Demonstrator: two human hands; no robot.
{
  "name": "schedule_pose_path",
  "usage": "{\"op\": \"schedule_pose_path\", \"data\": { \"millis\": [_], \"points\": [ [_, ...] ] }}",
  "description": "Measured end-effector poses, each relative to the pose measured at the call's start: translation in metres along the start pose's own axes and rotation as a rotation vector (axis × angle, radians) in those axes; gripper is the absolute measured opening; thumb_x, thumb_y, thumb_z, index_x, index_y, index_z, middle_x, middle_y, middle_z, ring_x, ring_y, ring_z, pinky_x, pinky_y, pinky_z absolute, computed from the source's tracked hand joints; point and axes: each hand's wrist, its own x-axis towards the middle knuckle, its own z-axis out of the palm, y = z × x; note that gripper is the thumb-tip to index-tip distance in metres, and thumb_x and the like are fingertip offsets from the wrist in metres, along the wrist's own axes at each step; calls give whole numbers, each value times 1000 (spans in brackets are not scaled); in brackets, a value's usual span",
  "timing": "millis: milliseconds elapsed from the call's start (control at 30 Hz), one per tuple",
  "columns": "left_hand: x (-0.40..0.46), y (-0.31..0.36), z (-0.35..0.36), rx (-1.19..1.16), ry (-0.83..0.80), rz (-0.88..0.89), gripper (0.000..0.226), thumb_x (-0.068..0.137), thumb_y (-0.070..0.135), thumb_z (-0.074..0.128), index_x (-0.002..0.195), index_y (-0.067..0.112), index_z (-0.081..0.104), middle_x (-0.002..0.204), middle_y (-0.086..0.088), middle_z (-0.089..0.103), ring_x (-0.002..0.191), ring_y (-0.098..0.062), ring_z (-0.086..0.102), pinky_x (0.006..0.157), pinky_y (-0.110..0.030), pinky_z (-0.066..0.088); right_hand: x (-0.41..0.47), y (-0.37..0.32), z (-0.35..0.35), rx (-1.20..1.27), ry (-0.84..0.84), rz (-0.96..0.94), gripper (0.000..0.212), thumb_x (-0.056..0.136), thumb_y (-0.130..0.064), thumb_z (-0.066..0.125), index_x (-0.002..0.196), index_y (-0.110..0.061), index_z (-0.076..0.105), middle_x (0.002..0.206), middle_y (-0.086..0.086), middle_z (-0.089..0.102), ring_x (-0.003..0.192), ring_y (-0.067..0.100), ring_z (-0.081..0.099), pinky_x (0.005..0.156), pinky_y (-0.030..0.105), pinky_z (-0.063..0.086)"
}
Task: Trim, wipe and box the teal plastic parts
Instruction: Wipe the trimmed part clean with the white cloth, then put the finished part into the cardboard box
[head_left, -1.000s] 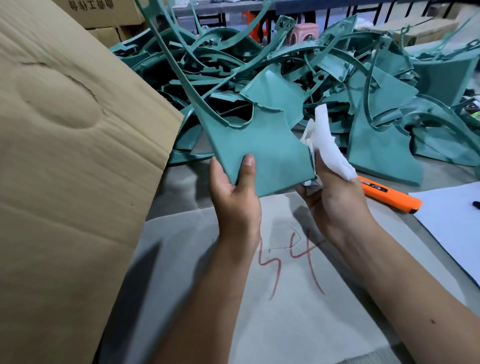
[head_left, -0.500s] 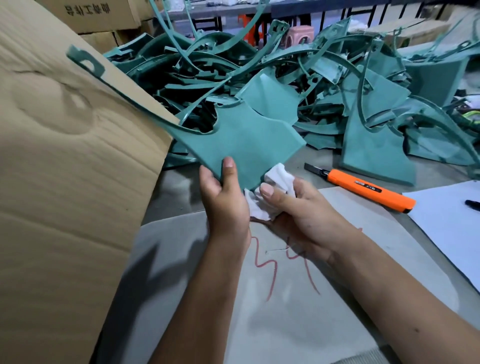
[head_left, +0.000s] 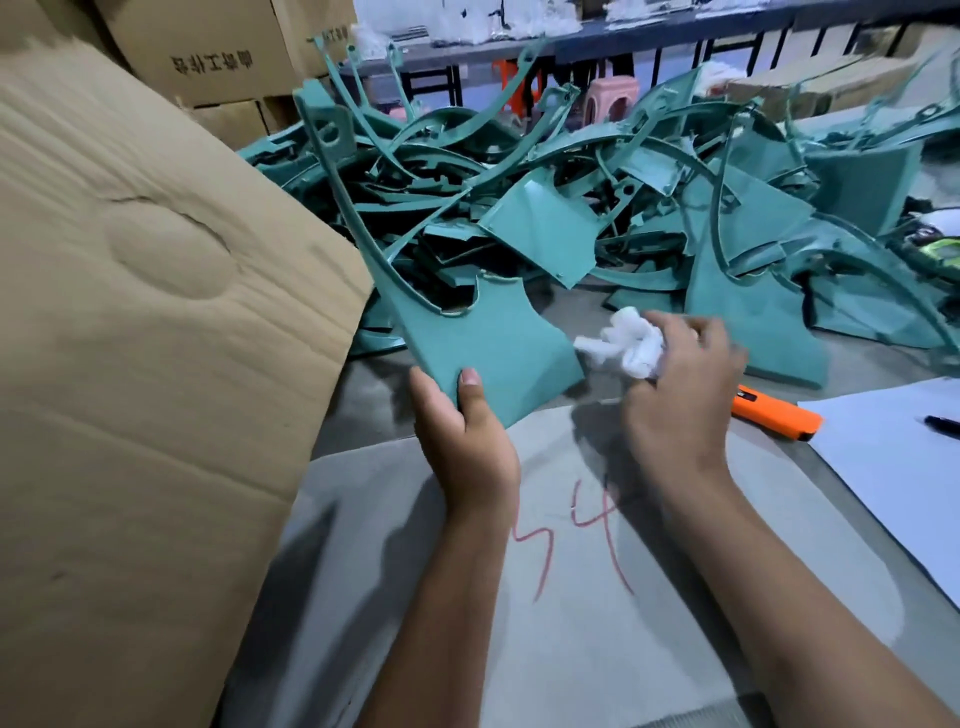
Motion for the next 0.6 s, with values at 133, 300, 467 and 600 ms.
{"op": "schedule_pose_path", "data": {
  "millis": [133,300,467,600],
  "points": [
    [-26,28,35,-74,153,-26,23,103,-2,50,106,22,51,98,17,57,85,11,60,77,-5,43,-5,-13,-5,-33,-51,-57,69,80,-22,53,149,-19,54,148,9,48,141,33,33,115,52,26],
    [-25,69,88,-290,266,-240,18,104,1,47,120,-1,56,111,-7,62,88,-16,61,71,-5,47,-4,-6,-14,253,149,-95,58,88,-15,38,142,-8,59,147,5,58,148,24,39,126,52,14],
    [-12,97,104,-177,87,-210,7,103,7,51,107,7,57,100,-2,63,92,-26,61,79,-17,48,2,-5,-16,165,92,-45,51,104,-29,36,55,-17,45,53,-2,48,62,33,48,89,51,46],
    [27,118,85,19,-213,-191,16,101,6,51,114,8,61,116,-11,70,107,-33,65,101,-45,52,3,-7,-19,280,91,8,65,105,-39,33,75,4,69,70,16,68,75,38,60,81,46,49]
  ]
}}
